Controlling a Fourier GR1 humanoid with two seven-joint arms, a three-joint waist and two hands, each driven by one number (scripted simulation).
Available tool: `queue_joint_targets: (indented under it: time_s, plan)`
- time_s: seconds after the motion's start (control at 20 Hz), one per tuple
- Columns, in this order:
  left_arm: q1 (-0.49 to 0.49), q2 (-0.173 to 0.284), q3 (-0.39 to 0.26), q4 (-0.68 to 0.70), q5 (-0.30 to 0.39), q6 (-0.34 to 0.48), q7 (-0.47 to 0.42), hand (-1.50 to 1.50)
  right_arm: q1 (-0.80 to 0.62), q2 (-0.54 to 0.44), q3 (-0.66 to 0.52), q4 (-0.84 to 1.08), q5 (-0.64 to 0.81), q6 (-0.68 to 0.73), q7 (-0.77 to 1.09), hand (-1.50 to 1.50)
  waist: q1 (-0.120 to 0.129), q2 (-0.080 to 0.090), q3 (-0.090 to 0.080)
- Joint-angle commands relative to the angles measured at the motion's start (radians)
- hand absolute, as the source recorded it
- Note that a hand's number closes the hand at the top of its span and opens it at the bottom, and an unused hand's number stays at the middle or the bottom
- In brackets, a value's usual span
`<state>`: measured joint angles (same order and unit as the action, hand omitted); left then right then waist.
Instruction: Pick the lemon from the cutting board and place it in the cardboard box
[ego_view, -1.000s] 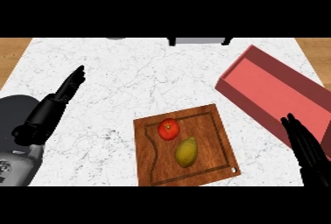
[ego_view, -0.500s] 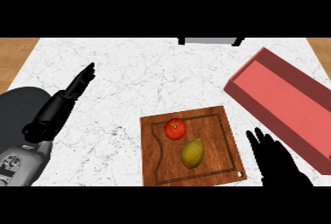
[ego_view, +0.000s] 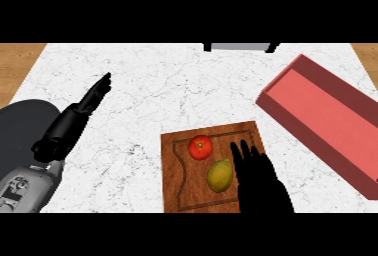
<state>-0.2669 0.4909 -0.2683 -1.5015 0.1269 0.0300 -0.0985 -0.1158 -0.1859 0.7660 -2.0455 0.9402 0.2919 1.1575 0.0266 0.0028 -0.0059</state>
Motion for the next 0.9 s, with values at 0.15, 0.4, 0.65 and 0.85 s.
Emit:
queue_joint_targets:
  time_s: [0.15,0.4,0.65,0.85]
  plan:
    - [-0.005,0.005,0.024,-0.010,0.011,-0.013,0.024,0.00,-0.083,0.181,0.045,0.160,0.050,0.139,0.275,-1.50,-0.011,-0.005,0.003]
    - [0.014,0.002,0.027,0.012,-0.001,-0.027,-0.019,0.00,-0.174,0.183,-0.007,0.231,0.053,0.141,0.290,-1.50,-0.009,-0.003,0.003]
    - [-0.008,-0.033,0.026,0.042,-0.029,-0.002,-0.017,0.00,-0.200,0.184,-0.024,0.270,0.034,0.174,0.283,-1.50,-0.023,-0.002,0.004]
    - [0.028,-0.013,0.039,-0.017,-0.012,-0.024,-0.007,0.00,-0.140,0.184,0.039,0.349,0.081,0.074,0.287,-1.50,-0.013,-0.007,0.005]
